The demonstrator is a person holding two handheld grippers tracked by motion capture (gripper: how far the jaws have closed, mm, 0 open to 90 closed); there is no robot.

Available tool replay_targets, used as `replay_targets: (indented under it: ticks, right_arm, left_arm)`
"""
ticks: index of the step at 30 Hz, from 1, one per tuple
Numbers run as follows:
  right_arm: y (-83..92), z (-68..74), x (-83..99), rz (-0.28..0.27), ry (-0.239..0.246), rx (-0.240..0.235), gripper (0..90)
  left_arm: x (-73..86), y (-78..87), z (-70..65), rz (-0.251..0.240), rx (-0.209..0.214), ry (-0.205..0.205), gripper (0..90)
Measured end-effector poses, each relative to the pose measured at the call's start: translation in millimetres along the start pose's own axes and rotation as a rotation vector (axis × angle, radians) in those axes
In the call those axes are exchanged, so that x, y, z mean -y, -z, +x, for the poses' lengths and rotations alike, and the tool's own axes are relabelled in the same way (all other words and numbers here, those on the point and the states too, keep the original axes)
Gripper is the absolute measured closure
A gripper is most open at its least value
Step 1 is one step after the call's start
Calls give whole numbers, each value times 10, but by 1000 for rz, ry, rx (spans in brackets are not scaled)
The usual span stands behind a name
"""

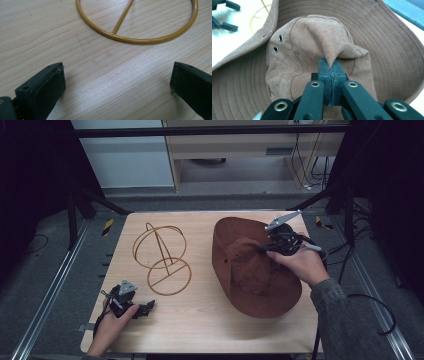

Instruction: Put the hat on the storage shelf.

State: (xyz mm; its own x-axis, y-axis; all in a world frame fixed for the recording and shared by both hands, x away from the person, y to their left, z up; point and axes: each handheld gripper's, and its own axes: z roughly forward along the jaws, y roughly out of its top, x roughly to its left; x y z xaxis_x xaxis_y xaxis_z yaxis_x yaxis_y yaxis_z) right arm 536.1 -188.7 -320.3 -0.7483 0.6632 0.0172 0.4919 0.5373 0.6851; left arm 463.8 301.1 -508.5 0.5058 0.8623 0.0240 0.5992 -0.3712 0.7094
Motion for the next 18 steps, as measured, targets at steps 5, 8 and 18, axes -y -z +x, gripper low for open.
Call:
replay_targets:
  ticks: [5,8,18]
  right_arm:
    - [120,66,-123,-36,12,9,895]
    - [183,128,-182,-71,13,4,895]
    - [440,473,-391,-205,56,12,895]
  left_arm:
    - [0,0,0,0,0,0,0]
    - [0,0,0,0,0,0,0]
    - [1,1,-3,0,0,1,0]
